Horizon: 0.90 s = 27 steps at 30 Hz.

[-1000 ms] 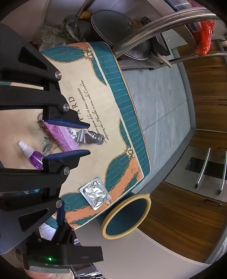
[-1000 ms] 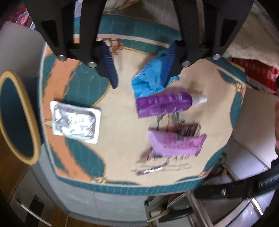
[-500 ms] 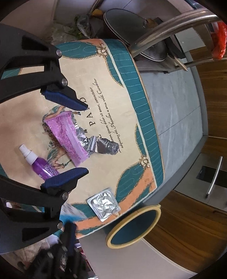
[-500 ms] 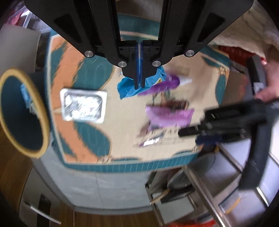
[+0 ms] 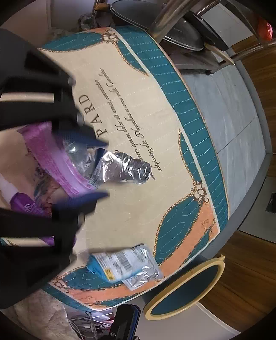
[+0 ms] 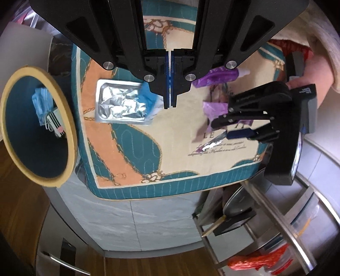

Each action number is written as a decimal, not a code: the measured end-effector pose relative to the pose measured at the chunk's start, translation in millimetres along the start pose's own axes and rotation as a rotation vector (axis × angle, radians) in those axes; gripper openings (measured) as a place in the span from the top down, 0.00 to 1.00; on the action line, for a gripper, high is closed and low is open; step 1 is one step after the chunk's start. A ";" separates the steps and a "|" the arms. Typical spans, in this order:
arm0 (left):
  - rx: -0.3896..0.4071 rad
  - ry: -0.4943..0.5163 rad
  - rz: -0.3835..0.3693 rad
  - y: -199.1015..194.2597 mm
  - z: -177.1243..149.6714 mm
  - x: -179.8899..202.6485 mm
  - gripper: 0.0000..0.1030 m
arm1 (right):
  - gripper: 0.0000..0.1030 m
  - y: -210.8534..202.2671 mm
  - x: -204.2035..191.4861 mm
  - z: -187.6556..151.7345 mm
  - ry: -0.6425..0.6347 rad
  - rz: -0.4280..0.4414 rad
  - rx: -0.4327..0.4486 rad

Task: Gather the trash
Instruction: 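Grasp the blue glove with the right gripper while the left grasps the pink-foil wrappers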

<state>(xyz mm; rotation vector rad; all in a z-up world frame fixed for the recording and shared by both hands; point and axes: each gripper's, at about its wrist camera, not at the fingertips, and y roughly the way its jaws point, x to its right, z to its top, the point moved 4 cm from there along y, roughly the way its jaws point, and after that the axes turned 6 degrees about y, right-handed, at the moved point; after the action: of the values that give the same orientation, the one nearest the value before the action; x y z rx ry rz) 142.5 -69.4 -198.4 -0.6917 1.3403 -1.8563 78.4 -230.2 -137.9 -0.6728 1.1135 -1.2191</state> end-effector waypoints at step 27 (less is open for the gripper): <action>0.137 -0.021 -0.032 -40.7 17.8 0.6 0.88 | 0.99 29.8 11.6 2.3 0.067 0.013 -0.061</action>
<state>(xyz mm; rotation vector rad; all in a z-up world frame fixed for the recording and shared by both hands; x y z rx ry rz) 145.8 -72.2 -154.2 -0.6629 1.1821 -1.9406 91.4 -233.8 -166.9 -0.6739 1.2131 -1.2080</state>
